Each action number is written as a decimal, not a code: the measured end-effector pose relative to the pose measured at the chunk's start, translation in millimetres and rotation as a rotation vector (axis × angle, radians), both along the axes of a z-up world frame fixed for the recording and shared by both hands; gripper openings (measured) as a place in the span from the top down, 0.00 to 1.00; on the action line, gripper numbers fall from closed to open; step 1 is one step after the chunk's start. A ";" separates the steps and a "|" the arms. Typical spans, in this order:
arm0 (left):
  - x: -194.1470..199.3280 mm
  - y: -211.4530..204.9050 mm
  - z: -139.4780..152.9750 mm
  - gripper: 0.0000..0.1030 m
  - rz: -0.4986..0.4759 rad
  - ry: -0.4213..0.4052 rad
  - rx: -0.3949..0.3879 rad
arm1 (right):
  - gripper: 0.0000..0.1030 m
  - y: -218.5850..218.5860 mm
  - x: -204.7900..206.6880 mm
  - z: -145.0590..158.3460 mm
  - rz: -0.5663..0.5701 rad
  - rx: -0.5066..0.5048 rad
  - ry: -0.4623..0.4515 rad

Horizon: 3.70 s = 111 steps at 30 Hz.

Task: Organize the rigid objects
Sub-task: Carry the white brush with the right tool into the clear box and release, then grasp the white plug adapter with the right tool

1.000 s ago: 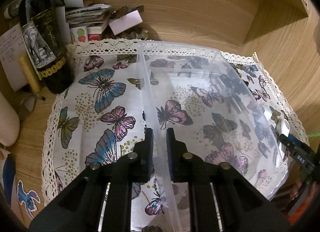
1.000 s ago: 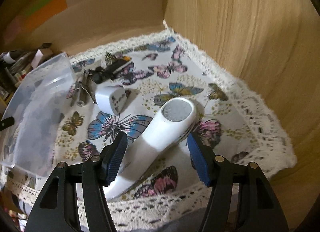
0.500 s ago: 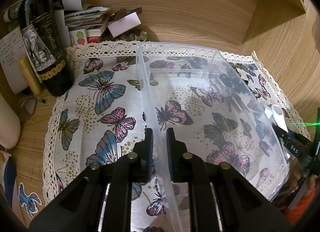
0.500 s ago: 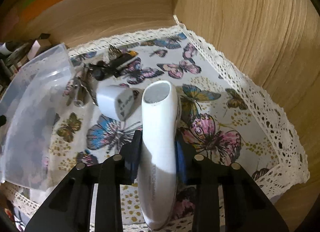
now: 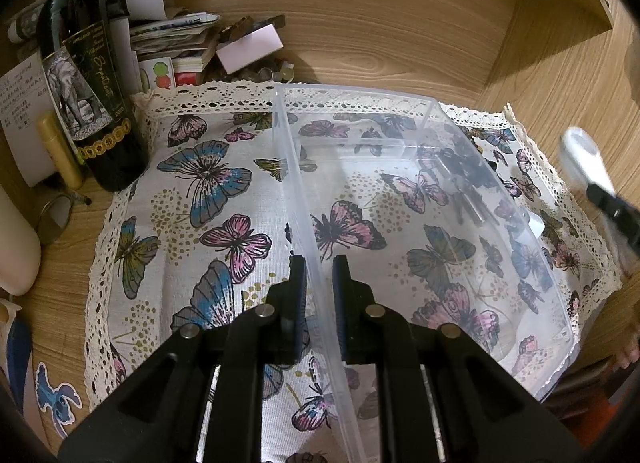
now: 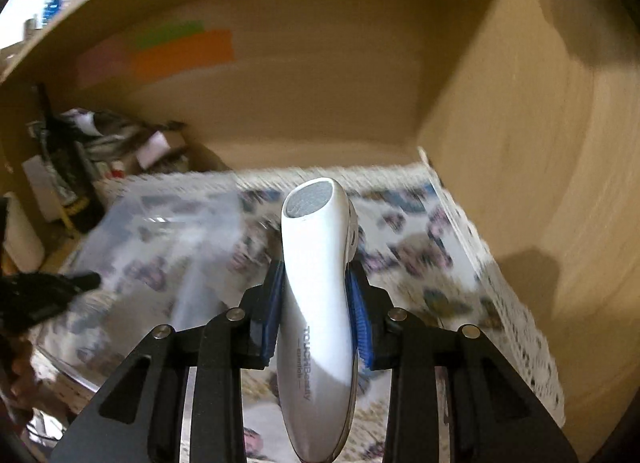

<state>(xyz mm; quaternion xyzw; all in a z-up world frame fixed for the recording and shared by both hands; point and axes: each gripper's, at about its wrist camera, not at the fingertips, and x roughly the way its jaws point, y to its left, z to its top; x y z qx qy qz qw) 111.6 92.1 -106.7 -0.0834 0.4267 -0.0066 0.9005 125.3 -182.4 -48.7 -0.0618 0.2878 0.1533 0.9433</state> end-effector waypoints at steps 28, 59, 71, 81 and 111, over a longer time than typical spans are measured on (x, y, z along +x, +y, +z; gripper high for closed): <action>-3.0 2.8 -0.6 0.87 -0.014 -0.016 -0.010 | 0.72 157.0 48.1 -33.6 0.332 -0.169 0.167; -2.4 3.4 -2.7 0.86 -0.019 -0.018 -0.019 | 0.71 169.1 37.8 -31.3 0.402 -0.260 0.243; -2.4 3.3 -2.2 0.86 -0.016 -0.016 -0.018 | 0.54 96.6 30.3 16.0 0.234 -0.172 0.087; -2.6 4.8 -1.9 0.86 -0.015 -0.011 -0.023 | 0.50 27.9 50.5 -22.1 0.024 -0.171 0.180; 2.2 5.8 -5.9 0.86 -0.002 0.005 -0.019 | 0.58 20.2 52.5 -46.2 0.053 -0.144 0.200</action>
